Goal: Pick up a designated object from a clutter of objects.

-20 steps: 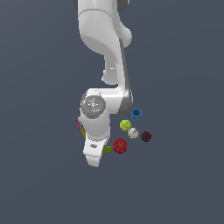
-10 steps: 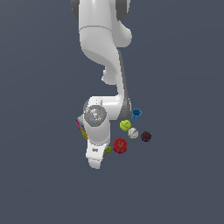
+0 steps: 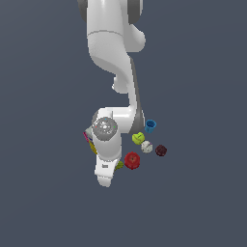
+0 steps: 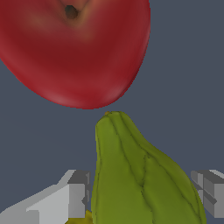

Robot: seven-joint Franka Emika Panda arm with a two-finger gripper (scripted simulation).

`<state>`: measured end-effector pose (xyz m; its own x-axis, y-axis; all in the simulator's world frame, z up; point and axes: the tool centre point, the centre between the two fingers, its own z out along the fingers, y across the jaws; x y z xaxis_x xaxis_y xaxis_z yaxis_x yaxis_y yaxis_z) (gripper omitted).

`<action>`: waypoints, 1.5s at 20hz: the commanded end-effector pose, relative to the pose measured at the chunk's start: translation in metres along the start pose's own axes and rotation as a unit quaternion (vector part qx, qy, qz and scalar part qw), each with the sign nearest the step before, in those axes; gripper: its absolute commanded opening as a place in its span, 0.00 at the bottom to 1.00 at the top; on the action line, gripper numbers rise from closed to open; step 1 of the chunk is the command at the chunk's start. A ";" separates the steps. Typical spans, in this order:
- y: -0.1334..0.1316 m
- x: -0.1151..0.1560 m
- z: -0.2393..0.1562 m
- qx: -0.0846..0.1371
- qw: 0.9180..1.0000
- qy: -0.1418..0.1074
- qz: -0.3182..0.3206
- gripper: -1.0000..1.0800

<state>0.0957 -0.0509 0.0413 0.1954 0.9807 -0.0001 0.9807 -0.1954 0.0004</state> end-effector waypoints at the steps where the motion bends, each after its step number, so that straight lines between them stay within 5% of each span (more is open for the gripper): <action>1: 0.000 0.000 0.000 0.000 1.000 0.000 0.000 0.00; 16: -0.010 -0.009 -0.033 0.000 1.000 0.000 0.000 0.00; 30: -0.046 -0.041 -0.155 0.000 1.000 0.000 0.000 0.00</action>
<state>0.0475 -0.0786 0.1798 0.1947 0.9809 -0.0011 0.9809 -0.1947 -0.0020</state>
